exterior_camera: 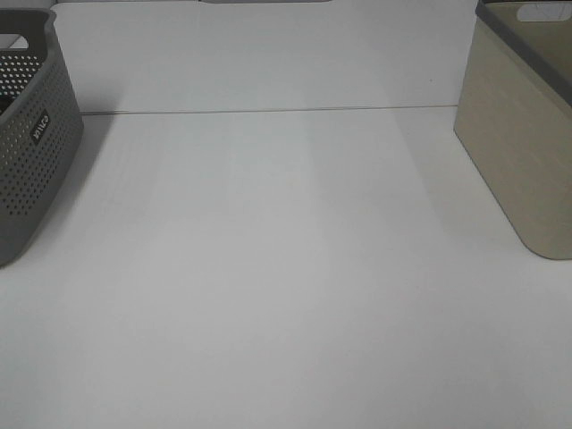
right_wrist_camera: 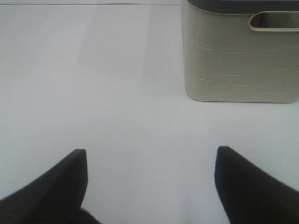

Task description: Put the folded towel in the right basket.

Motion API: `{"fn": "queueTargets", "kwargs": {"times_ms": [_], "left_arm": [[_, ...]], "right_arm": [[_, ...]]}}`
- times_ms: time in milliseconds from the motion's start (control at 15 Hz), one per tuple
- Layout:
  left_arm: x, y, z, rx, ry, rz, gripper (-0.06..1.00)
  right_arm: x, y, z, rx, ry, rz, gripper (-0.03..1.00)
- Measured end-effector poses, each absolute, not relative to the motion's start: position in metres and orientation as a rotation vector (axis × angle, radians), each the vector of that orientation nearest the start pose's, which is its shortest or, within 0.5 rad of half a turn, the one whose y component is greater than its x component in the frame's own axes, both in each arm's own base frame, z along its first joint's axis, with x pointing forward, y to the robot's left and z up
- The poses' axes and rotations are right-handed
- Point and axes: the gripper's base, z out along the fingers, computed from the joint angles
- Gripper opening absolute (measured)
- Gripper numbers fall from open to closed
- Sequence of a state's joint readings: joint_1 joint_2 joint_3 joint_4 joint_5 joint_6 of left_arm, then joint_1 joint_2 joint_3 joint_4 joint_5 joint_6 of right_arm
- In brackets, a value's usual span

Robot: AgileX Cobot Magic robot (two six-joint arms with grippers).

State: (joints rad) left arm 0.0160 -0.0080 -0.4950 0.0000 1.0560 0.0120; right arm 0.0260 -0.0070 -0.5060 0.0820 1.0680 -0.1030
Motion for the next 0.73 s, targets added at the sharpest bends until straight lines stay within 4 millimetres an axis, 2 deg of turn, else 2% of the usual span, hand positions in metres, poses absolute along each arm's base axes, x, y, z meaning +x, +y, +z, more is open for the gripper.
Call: {"fn": "queueTargets", "kwargs": {"times_ms": [733], "left_arm": [[-0.0053, -0.0001, 0.2762, -0.004, 2.037, 0.018, 0.97]], "right_arm": [[-0.0073, 0.0064, 0.2785, -0.136, 2.032, 0.051, 0.72]]}}
